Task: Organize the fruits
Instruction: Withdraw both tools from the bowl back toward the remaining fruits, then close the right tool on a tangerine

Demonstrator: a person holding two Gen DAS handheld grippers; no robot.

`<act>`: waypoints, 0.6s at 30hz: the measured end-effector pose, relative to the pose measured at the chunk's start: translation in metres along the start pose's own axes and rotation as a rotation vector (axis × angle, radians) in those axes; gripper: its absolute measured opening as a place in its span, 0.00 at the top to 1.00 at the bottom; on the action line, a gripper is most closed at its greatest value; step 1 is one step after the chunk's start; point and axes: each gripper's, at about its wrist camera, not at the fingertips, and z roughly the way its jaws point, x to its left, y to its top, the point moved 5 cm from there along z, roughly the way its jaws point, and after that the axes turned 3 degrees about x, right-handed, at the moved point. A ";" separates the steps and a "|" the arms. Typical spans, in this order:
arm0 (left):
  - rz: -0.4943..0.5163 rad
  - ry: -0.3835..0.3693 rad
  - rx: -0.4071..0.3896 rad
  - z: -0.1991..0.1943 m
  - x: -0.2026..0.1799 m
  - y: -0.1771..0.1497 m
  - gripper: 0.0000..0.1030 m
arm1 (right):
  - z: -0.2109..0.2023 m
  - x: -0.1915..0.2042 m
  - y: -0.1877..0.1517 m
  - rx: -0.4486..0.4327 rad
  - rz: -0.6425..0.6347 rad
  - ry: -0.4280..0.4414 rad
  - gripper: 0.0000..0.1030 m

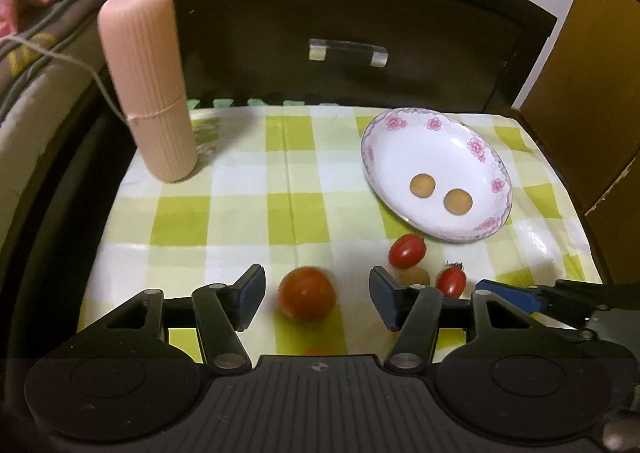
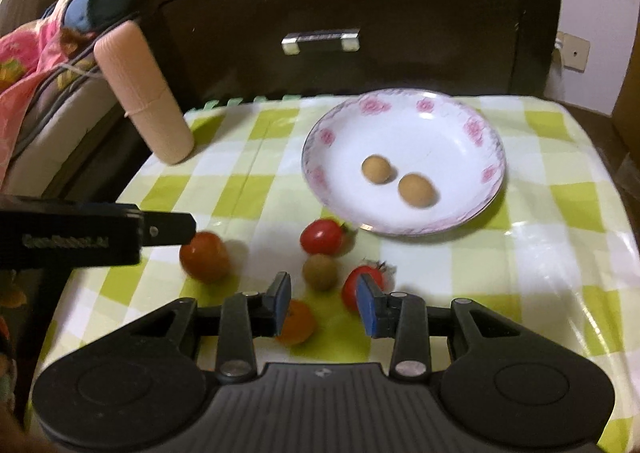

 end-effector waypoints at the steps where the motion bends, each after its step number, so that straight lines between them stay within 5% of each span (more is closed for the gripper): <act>1: -0.004 -0.003 0.004 -0.001 0.002 -0.002 0.36 | 0.002 0.002 -0.002 0.009 -0.004 0.002 0.66; 18: -0.047 0.030 0.135 -0.013 0.034 -0.058 0.33 | 0.034 0.015 -0.009 0.093 -0.033 0.022 0.65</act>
